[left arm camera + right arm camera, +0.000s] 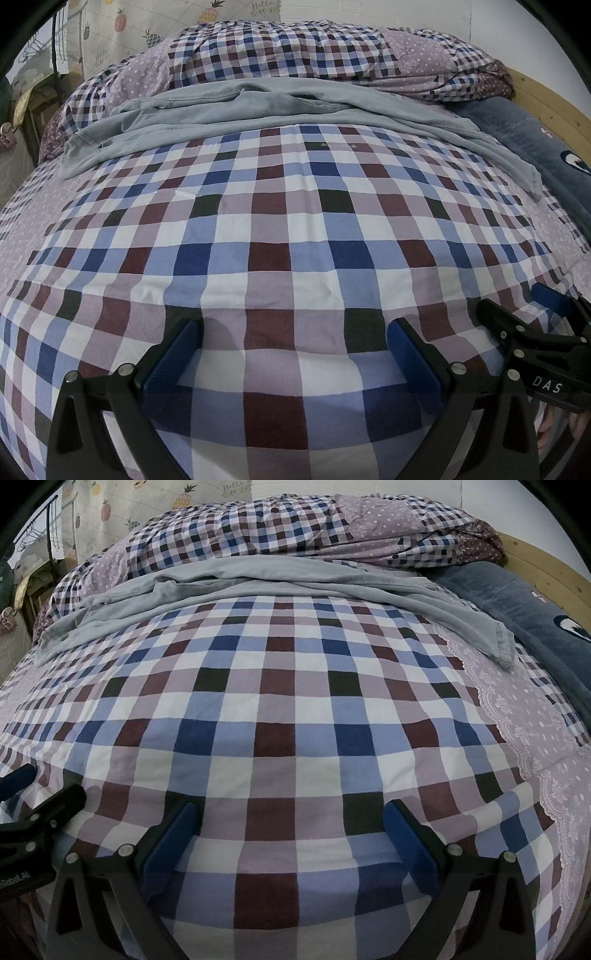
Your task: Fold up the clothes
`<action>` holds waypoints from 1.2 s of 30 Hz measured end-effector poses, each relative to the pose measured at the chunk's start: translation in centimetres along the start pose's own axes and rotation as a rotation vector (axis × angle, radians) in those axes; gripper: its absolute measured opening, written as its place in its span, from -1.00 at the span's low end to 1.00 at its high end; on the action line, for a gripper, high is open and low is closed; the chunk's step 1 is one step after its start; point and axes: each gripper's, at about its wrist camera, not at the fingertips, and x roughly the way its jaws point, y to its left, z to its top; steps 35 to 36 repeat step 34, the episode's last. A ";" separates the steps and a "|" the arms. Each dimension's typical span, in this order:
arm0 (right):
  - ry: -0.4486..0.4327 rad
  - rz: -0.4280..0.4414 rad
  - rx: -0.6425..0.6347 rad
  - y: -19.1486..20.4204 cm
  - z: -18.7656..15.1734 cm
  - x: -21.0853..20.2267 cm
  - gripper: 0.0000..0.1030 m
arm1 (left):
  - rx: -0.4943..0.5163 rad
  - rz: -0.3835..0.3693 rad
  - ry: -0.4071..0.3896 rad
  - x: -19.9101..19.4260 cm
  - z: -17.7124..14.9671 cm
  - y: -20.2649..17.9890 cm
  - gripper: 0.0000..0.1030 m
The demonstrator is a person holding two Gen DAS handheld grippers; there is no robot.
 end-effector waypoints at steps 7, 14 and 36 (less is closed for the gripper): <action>0.000 0.000 -0.002 0.1 0.0 0.0 1.00 | -0.001 0.000 -0.001 0.0 0.0 0.0 1.00; -0.001 0.003 -0.006 -0.1 0.0 0.0 1.00 | -0.005 -0.003 -0.004 -0.1 -0.1 0.0 1.00; -0.001 0.003 -0.008 -0.2 0.0 0.0 1.00 | -0.002 0.007 -0.006 -0.2 -0.2 0.0 1.00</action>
